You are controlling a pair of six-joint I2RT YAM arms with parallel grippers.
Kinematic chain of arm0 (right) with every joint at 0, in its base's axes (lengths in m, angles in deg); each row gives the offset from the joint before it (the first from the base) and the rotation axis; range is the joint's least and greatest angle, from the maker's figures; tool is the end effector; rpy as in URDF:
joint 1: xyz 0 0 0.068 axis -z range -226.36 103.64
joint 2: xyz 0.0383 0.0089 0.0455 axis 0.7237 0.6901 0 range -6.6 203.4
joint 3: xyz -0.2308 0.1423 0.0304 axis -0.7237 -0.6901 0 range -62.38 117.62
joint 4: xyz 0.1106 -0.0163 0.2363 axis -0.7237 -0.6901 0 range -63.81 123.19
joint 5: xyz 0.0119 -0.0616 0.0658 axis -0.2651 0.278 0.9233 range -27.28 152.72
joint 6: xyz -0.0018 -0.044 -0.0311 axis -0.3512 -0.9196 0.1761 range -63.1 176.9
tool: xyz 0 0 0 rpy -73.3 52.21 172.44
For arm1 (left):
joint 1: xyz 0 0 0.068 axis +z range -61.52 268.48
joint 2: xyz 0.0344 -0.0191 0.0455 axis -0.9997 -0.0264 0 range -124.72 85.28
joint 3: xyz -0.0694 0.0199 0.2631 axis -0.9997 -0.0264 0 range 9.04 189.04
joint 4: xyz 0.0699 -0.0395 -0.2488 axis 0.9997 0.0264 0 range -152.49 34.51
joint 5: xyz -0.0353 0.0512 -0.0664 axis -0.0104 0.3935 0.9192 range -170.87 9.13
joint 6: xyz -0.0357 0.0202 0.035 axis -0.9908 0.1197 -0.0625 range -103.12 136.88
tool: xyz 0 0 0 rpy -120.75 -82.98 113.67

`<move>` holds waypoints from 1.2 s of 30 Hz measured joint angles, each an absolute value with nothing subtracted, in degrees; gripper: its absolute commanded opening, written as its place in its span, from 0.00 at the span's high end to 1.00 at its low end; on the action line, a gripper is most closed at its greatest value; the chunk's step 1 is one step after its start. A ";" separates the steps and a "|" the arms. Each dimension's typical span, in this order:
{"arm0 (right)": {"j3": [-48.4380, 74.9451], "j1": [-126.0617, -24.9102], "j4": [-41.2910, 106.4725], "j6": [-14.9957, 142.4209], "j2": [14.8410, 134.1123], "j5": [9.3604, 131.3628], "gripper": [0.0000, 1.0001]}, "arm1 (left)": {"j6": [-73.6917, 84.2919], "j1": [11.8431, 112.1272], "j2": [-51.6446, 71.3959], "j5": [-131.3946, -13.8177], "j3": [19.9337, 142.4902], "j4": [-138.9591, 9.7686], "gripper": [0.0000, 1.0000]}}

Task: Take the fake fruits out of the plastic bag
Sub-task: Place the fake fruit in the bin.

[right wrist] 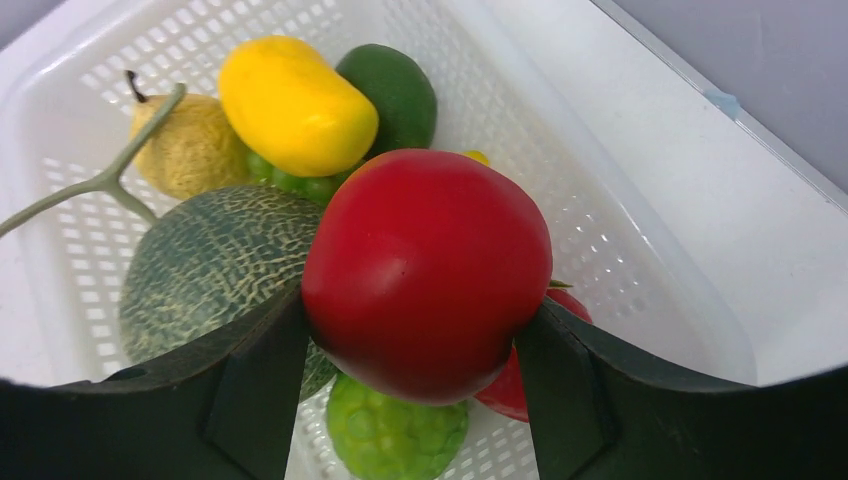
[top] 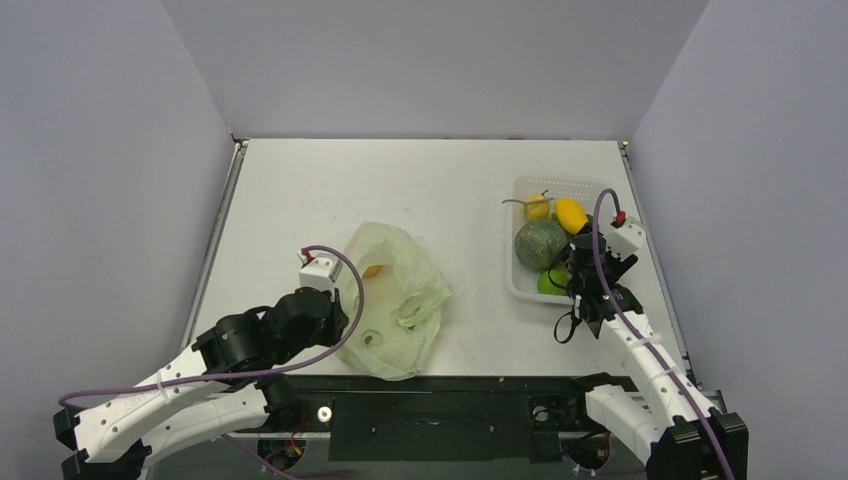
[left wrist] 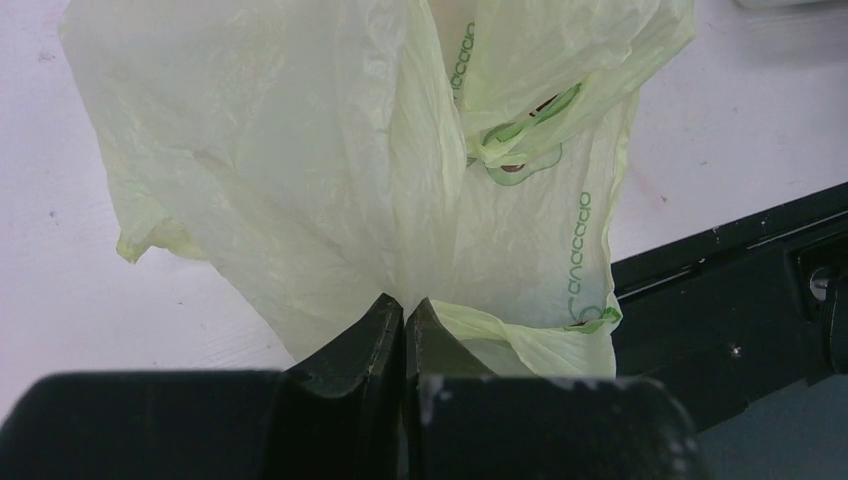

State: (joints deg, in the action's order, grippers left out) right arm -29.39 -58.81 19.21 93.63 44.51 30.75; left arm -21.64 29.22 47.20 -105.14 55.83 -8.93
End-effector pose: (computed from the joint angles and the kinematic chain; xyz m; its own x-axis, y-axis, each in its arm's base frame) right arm 0.1936 0.0233 0.2445 -0.2632 0.4615 -0.8472 0.5148 0.8099 0.2812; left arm 0.0742 -0.0964 0.2976 -0.6773 0.0283 -0.7352 0.2721 0.9380 -0.2146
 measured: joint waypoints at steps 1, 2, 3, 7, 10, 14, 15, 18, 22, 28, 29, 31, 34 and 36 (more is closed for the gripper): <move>-29.39 -57.69 19.19 93.63 45.47 31.24 0.72 | -21.56 29.22 47.37 -104.92 55.67 -9.19 1.00; -29.39 -56.88 19.21 93.63 46.08 31.72 0.65 | -21.45 29.22 47.55 -104.77 55.59 -9.24 1.00; -29.39 -55.81 19.34 93.63 46.72 32.48 0.50 | -21.40 29.22 47.66 -104.64 55.57 -9.24 1.00; -29.41 -53.50 20.24 93.52 48.27 35.76 0.24 | -21.36 29.22 47.50 -104.42 55.54 -9.61 1.00; -29.47 -53.41 20.96 93.41 48.57 37.49 0.17 | -21.32 29.22 46.61 -104.33 55.54 -9.72 1.00; -29.63 -53.41 21.59 93.37 48.55 38.43 0.13 | -21.16 29.20 45.21 -103.87 55.54 -9.78 1.00; -29.63 -53.41 21.59 93.37 48.51 38.40 0.13 | -21.12 29.20 44.97 -103.72 55.52 -9.85 1.00; -29.63 -53.52 21.50 93.37 48.01 38.27 0.13 | -20.88 29.20 44.86 -103.33 55.32 -10.02 1.00; -29.61 -56.03 20.72 92.56 45.08 36.46 0.13 | -20.59 29.20 44.86 -103.13 55.30 -10.07 1.00; -29.15 -68.90 20.28 88.97 37.03 32.72 0.13 | -20.33 29.18 44.77 -103.11 55.30 -10.09 1.00; -28.71 -71.44 20.30 88.30 36.51 32.37 0.13 | -20.31 29.18 44.73 -103.11 55.30 -10.11 1.00; -27.79 -76.53 20.69 86.77 36.16 31.98 0.14 | -20.29 29.18 44.60 -103.11 55.30 -10.16 1.00; -27.31 -83.46 22.73 84.60 36.51 33.53 0.17 | -20.18 29.18 44.16 -103.11 55.30 -10.24 1.00; -26.98 -88.40 25.11 83.55 38.10 37.27 0.22 | -20.16 29.18 43.81 -103.11 55.30 -10.33 1.00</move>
State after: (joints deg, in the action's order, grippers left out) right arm -26.98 -88.40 25.11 83.55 38.10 37.27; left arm -20.16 29.18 43.81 -103.11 55.30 -10.33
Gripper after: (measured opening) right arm 0.840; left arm 0.003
